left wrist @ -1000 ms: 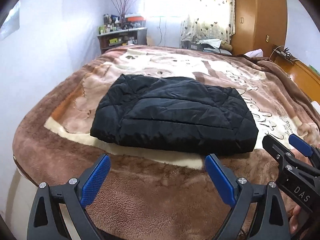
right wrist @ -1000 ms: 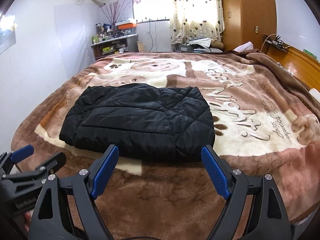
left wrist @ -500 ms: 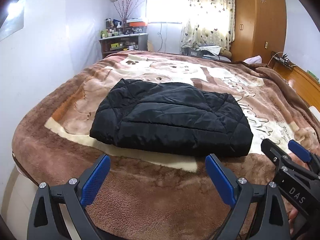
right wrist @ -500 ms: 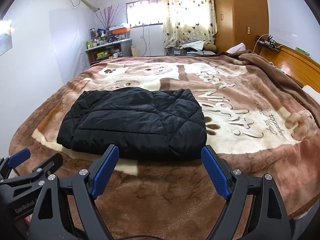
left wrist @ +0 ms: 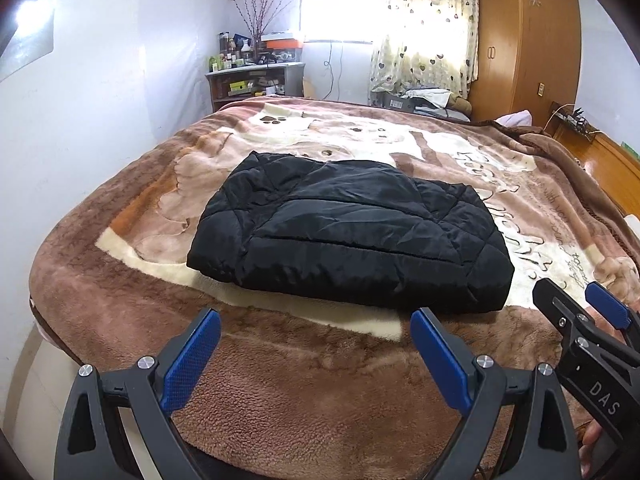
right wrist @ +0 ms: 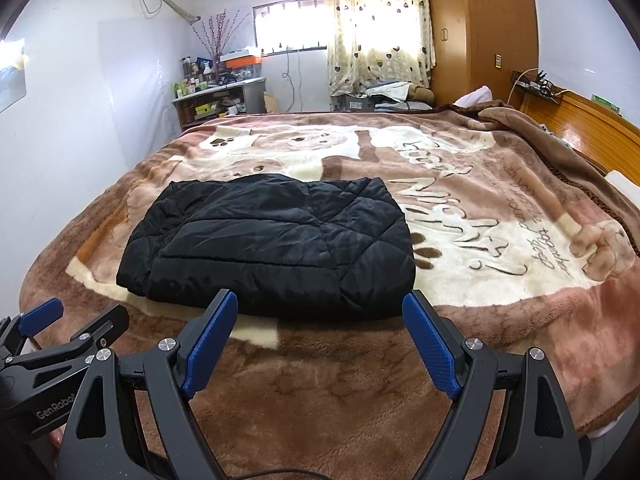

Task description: Fold large clothes

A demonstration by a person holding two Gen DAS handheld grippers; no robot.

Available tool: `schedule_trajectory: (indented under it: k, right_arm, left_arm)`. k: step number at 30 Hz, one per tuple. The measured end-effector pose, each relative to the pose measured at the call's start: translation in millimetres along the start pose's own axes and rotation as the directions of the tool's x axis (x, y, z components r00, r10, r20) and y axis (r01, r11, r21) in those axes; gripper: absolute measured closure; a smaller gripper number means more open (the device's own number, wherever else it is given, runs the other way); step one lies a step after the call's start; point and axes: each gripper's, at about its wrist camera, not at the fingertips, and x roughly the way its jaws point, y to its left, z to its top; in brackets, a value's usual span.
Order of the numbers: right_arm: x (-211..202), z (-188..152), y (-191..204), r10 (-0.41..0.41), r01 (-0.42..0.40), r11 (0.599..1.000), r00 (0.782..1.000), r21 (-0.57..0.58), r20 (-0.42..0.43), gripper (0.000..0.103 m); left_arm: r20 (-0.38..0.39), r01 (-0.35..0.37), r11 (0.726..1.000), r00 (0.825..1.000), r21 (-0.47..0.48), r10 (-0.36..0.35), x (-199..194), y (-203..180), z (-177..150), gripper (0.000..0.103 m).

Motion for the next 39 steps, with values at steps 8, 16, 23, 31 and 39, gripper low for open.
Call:
schedule_trajectory:
  k: [8,16,23,31,39]
  right_arm:
    - [-0.7,0.0,1.6,-0.001,0.001,1.000,1.000,0.001,-0.006,0.018]
    - [-0.4,-1.2,1.3,-0.007,0.007,1.000,1.000,0.004,-0.009,0.018]
    - [1.1,-1.3,1.2,-0.009,0.009,1.000,1.000,0.002,-0.010,0.018]
    - [0.8,-1.5,1.9,-0.009,0.009,1.000,1.000,0.000,-0.009,0.018]
    - [1.2,-1.4,1.8,-0.009,0.009,1.000,1.000,0.000,-0.009,0.018]
  left_arm:
    - [0.001,0.007,1.000,1.000,-0.010,-0.007,-1.2,-0.4,-2.8,0.007]
    - [0.002,-0.017,1.000,1.000,0.020,0.017,0.3,-4.1,-2.3,0.007]
    - [0.003,-0.017,1.000,1.000,0.022,0.017,0.8,-6.5,-0.6,0.007]
    - [0.005,-0.019,1.000,1.000,0.024,0.019,2.6,-7.5,0.1,0.007]
    - [0.000,-0.019,1.000,1.000,0.024,0.019,3.2,-7.3,-1.3,0.007]
